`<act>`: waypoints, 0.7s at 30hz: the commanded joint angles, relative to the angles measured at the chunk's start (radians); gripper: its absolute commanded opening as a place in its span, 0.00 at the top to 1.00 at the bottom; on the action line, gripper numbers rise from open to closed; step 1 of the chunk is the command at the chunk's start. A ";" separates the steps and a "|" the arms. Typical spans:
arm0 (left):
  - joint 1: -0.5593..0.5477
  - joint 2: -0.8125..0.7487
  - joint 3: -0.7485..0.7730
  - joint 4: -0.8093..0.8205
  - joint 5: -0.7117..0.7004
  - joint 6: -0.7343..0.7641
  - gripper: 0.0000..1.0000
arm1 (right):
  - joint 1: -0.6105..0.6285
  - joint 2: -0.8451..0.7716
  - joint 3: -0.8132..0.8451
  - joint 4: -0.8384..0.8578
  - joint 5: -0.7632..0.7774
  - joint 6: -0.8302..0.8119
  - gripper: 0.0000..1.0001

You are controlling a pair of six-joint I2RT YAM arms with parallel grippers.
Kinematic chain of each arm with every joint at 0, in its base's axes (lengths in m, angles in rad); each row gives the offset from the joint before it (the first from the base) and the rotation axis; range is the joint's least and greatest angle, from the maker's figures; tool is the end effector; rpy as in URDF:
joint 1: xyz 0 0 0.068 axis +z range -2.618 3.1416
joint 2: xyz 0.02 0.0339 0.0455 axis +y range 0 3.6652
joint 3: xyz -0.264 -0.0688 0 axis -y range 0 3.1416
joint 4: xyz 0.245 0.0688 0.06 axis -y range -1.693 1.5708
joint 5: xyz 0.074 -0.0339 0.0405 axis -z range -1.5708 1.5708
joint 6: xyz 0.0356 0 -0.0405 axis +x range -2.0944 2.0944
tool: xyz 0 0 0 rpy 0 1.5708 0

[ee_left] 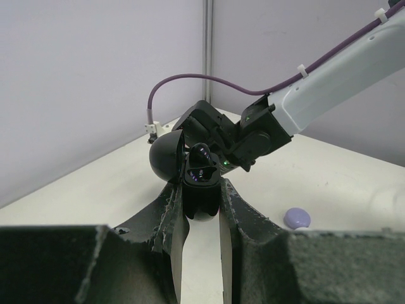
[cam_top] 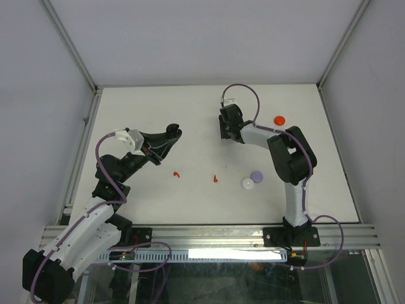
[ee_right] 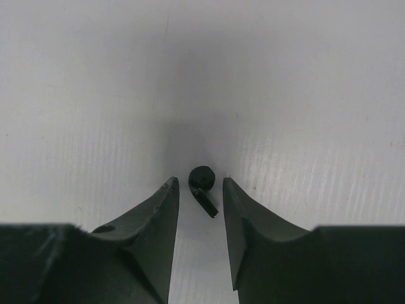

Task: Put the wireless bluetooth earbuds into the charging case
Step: Pick up the earbud from the center of the board.

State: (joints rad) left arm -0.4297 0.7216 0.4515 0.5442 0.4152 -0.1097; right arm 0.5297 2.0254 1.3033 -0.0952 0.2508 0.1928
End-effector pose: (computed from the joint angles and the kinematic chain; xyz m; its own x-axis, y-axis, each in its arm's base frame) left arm 0.1545 -0.0866 0.3092 0.1642 -0.1854 -0.9688 0.7567 0.6537 0.0031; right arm 0.3787 0.2115 0.1547 -0.6834 -0.1851 -0.7062 -0.2160 0.9753 -0.0465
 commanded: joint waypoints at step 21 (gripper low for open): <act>0.014 -0.005 0.049 0.031 0.043 -0.004 1.00 | 0.140 -0.237 -0.189 -0.196 -0.077 0.004 0.81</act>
State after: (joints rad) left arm -0.4297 0.7216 0.4522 0.5446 0.4305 -0.1143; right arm 0.6144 1.8843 1.1584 -0.1963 0.1997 0.1928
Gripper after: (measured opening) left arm 0.219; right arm 0.191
